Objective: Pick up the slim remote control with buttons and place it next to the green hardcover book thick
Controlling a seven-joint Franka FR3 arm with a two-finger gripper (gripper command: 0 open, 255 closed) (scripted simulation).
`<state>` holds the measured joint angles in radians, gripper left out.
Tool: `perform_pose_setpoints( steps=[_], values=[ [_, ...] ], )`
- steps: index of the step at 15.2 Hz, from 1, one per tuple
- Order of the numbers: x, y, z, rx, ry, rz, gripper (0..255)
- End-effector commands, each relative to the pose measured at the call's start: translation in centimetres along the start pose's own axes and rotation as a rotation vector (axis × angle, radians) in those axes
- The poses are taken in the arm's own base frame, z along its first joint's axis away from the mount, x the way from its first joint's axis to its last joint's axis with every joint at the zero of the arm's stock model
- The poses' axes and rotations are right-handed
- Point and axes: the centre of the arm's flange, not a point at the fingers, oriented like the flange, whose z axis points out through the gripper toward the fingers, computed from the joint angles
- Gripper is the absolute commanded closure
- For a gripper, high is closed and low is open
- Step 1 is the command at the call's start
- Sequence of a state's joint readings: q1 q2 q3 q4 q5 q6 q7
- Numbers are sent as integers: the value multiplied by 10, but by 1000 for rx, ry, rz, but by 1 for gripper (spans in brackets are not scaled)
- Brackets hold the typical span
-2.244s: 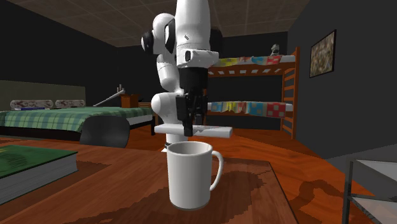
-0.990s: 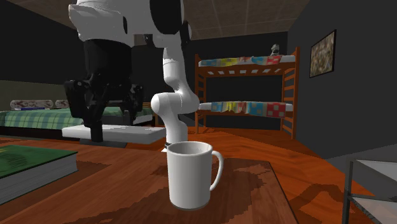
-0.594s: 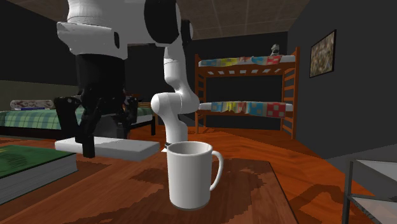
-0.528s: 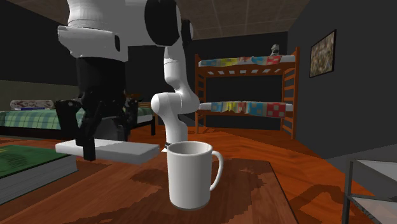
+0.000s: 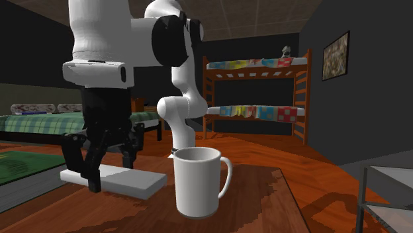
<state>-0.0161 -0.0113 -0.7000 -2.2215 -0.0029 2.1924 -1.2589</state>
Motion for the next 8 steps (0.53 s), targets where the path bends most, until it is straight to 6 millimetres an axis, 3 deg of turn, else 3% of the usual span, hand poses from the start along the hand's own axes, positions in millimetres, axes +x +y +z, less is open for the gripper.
perform_pose_setpoints(
  steps=[1, 6, 8],
  values=[
    [0, 0, 10, -1, 0, 0, 255],
    [0, 1, 38, -1, 0, 0, 255],
    [0, 1, 38, -1, 0, 0, 255]
  ],
)
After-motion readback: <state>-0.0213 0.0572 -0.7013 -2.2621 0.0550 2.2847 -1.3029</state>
